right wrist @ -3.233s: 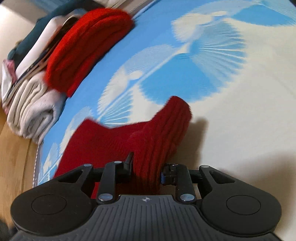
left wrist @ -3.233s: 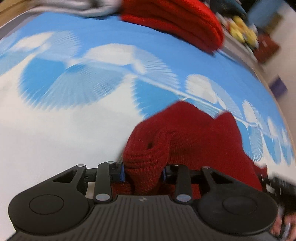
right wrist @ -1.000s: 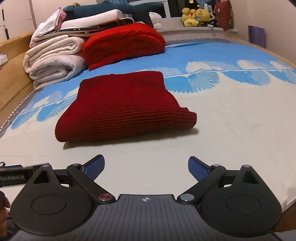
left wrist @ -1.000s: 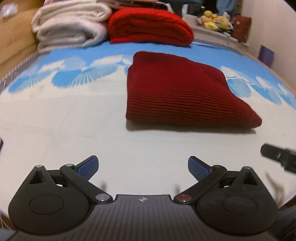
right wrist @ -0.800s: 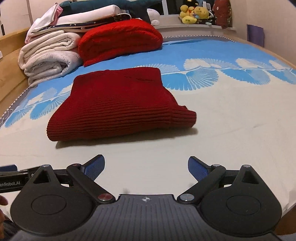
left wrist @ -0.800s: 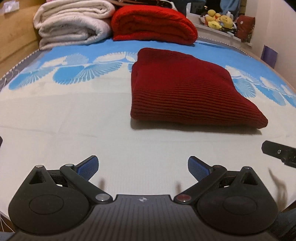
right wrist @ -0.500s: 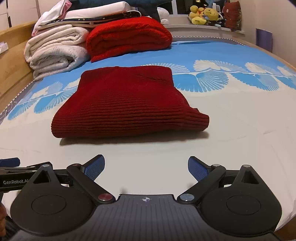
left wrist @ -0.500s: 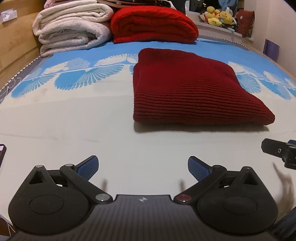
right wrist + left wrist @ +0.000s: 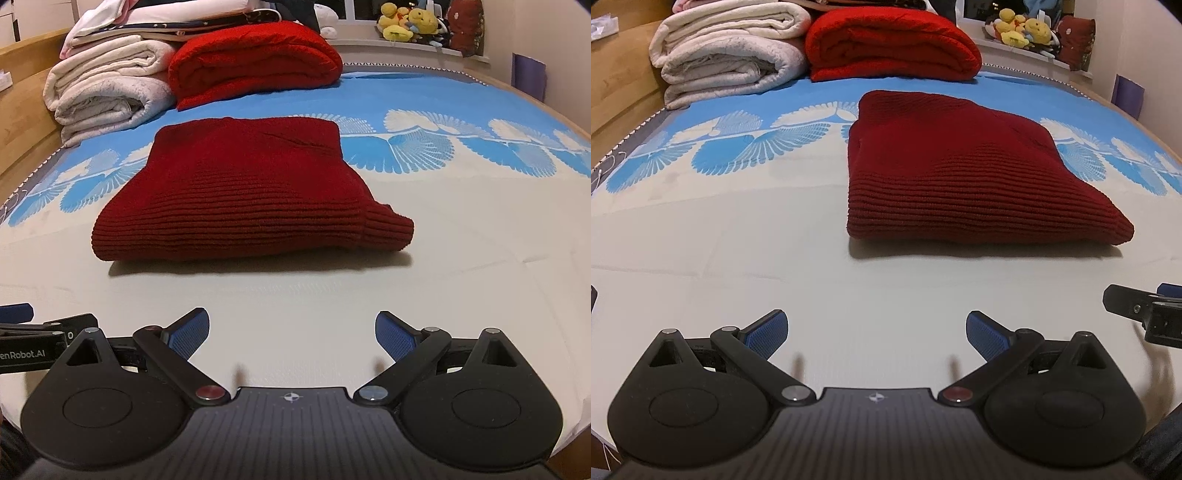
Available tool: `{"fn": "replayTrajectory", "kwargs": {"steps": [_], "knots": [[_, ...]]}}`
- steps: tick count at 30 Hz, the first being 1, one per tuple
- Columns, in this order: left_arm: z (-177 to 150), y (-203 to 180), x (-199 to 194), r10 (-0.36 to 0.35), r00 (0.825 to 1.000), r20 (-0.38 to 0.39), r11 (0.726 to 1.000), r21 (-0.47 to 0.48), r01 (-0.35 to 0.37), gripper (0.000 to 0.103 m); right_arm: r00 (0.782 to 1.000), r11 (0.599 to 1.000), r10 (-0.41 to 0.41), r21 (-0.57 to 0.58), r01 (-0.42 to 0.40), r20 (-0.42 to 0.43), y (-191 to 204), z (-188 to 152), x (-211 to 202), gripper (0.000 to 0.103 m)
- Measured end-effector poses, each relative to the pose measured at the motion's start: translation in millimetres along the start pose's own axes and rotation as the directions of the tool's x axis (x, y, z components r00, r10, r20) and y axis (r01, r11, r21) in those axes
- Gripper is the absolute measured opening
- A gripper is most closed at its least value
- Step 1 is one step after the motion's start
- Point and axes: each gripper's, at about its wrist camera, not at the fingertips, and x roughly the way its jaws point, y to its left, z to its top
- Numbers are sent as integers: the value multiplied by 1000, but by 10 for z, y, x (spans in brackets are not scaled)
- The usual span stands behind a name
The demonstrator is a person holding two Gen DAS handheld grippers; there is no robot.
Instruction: Fold small clothes
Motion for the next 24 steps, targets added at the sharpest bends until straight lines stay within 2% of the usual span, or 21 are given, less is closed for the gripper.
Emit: {"fn": "replayTrajectory", "kwargs": {"steps": [24], "knots": [[-20,-52,-3,13,1000,3,1000,17,-13,103,1000,1000,8,-17,-9,-30,40,-26,30,97]]}}
